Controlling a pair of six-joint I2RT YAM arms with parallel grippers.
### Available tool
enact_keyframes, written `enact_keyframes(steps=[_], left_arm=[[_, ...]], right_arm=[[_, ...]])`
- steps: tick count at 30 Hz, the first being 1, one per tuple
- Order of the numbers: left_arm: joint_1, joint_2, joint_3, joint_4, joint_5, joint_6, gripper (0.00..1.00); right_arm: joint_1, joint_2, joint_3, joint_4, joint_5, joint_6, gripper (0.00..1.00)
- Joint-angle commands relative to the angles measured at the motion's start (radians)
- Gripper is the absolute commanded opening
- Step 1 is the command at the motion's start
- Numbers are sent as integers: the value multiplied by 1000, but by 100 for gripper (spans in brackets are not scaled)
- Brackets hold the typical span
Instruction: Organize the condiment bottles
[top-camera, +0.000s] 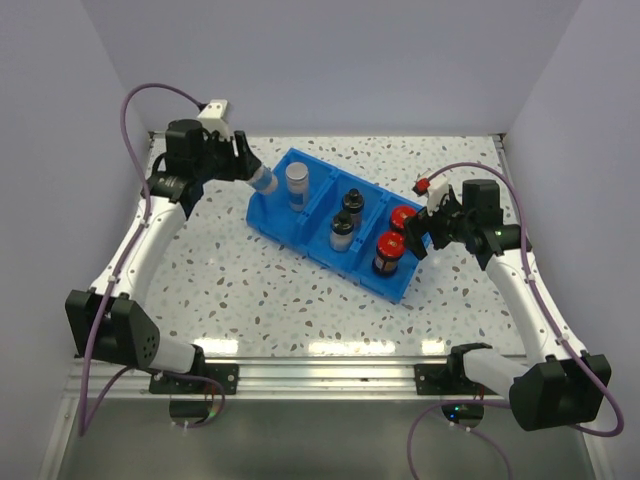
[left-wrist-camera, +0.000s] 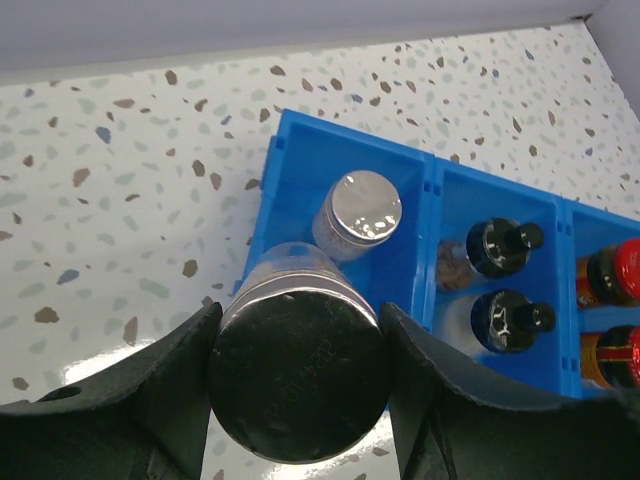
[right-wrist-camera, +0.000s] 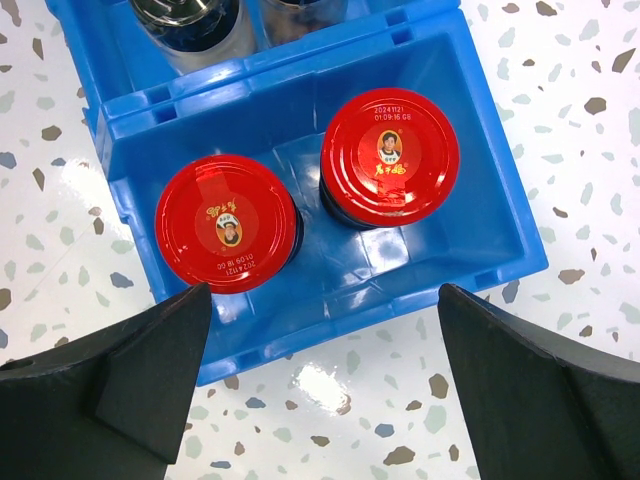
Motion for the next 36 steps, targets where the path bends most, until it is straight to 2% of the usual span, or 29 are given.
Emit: enact_keyframes(steps=[1, 8, 14, 17, 23, 27, 29, 32, 36], left_arm=[[-17, 22, -2, 49, 137, -6, 0], [-83, 70, -22, 43, 134, 9, 0], [-129, 126, -51, 41, 42, 27, 0], [-144, 153, -59, 44, 0, 38, 4], [-172, 189, -68, 50, -30, 44, 17], [-178, 192, -89, 67, -47, 44, 33], [-181, 194, -94, 70, -47, 47, 38], [-181, 199, -103, 72, -55, 49, 52], [-181, 186, -111, 75, -52, 57, 59]], right_arm=[[-5, -5, -5, 24, 8, -16, 98], [-6, 1, -5, 24, 14, -16, 99], [-6, 3, -5, 24, 15, -18, 99], [-5, 1, -6, 25, 15, -18, 99], [-5, 3, -6, 25, 16, -19, 99], [-6, 4, -6, 25, 18, -19, 99], [-6, 3, -6, 24, 19, -21, 98], [-6, 4, -6, 24, 21, -19, 98], [-6, 4, -6, 25, 25, -21, 99]])
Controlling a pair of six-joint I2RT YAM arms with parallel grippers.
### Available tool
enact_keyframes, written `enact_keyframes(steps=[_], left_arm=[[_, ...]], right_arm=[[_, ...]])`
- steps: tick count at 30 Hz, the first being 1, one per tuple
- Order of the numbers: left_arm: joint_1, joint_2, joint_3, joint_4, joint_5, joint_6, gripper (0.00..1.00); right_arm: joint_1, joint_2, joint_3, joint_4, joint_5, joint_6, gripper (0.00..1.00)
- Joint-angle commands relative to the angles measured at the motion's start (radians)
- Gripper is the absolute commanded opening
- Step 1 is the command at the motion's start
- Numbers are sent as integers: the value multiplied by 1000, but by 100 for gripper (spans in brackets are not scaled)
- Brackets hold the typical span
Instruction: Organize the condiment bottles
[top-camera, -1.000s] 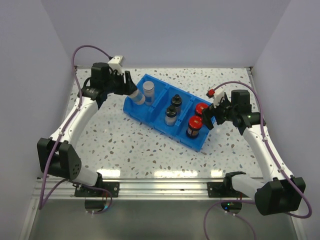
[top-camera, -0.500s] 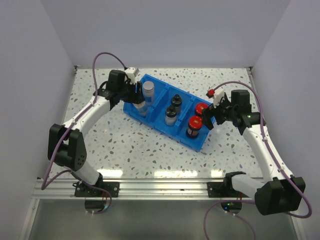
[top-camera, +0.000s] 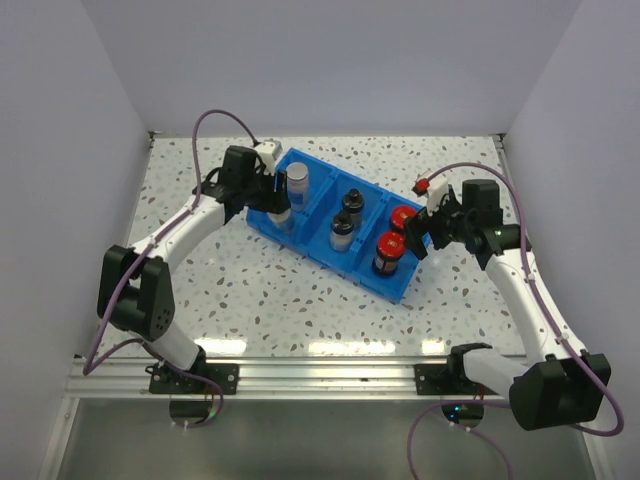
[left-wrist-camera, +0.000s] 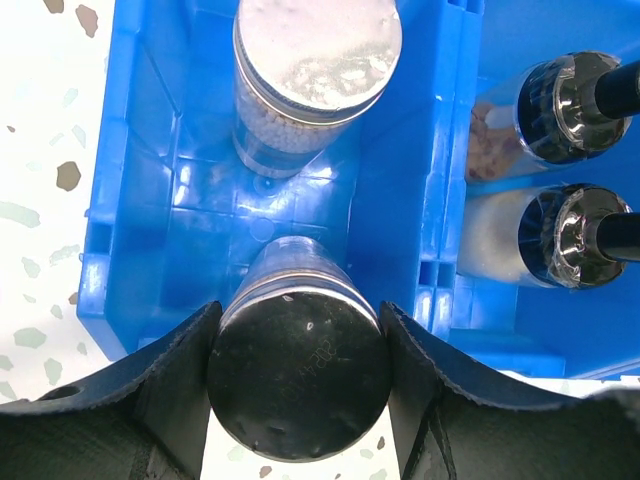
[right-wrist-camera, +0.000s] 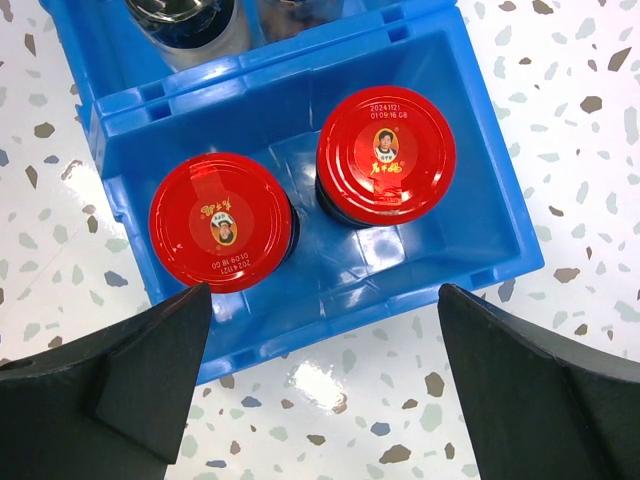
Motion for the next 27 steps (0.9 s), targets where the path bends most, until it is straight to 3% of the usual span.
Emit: enact_keyframes(steps=[1, 4, 8, 14, 19, 21, 27], left_arm=[[-5, -24, -1, 83, 0, 27, 61], [-5, -47, -2, 83, 20, 50, 66], [-5, -89, -7, 85, 28, 64, 83], [-5, -189, -15, 77, 10, 70, 85], [8, -377, -108, 98, -125, 79, 93], [29, -504, -211, 134, -182, 64, 100], [80, -812, -465, 195, -493, 16, 100]], right_arm=[[-6, 1, -7, 25, 19, -12, 99], [-5, 3, -7, 25, 21, -12, 98], [-6, 5, -7, 25, 25, -12, 99], [-8, 1, -10, 28, 28, -17, 99], [-29, -61, -29, 74, 47, 8, 98], [-58, -86, -39, 111, 54, 43, 99], [-116, -189, -46, 205, 134, 207, 98]])
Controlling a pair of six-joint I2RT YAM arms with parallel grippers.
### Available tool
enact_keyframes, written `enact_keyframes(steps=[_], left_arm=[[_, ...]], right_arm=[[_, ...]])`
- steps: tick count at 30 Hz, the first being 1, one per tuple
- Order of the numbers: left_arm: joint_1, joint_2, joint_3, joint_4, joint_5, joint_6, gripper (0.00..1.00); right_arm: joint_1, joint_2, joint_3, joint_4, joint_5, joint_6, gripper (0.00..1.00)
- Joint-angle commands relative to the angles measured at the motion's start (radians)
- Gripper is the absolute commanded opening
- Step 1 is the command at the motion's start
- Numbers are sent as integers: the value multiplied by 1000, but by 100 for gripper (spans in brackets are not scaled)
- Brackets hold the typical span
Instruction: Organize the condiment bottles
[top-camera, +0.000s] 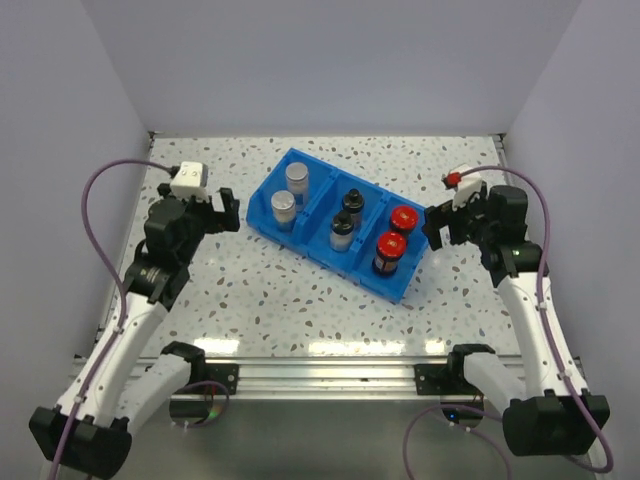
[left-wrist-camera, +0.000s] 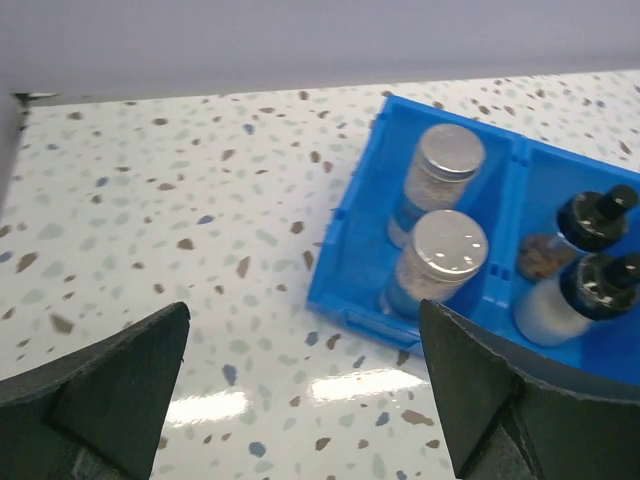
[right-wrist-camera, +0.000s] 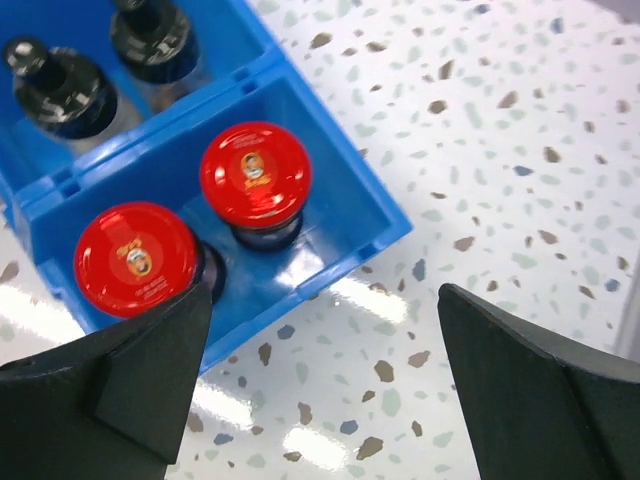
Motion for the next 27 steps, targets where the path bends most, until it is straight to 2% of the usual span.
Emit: enact_keyframes(steps=[1, 4, 5, 8, 15, 20, 27], left_arm=[[19, -97, -99, 60, -242, -32, 100], [19, -172, -156, 51, -332, -30, 100], [19, -194, -179, 50, -350, -26, 100], [19, -215, -202, 45, -396, -12, 100], [20, -235, -213, 27, -404, -15, 100], [19, -238, -217, 25, -398, -15, 100], [19, -223, -225, 40, -395, -6, 100]], right_arm=[[-15, -61, 9, 118, 111, 148, 98], [-15, -113, 3, 147, 223, 213, 99], [-15, -135, -5, 163, 315, 248, 98], [-14, -158, -14, 181, 465, 270, 99], [-15, -198, -52, 181, 645, 314, 99], [-15, -213, -85, 189, 671, 359, 98], [-14, -184, -95, 223, 664, 327, 98]])
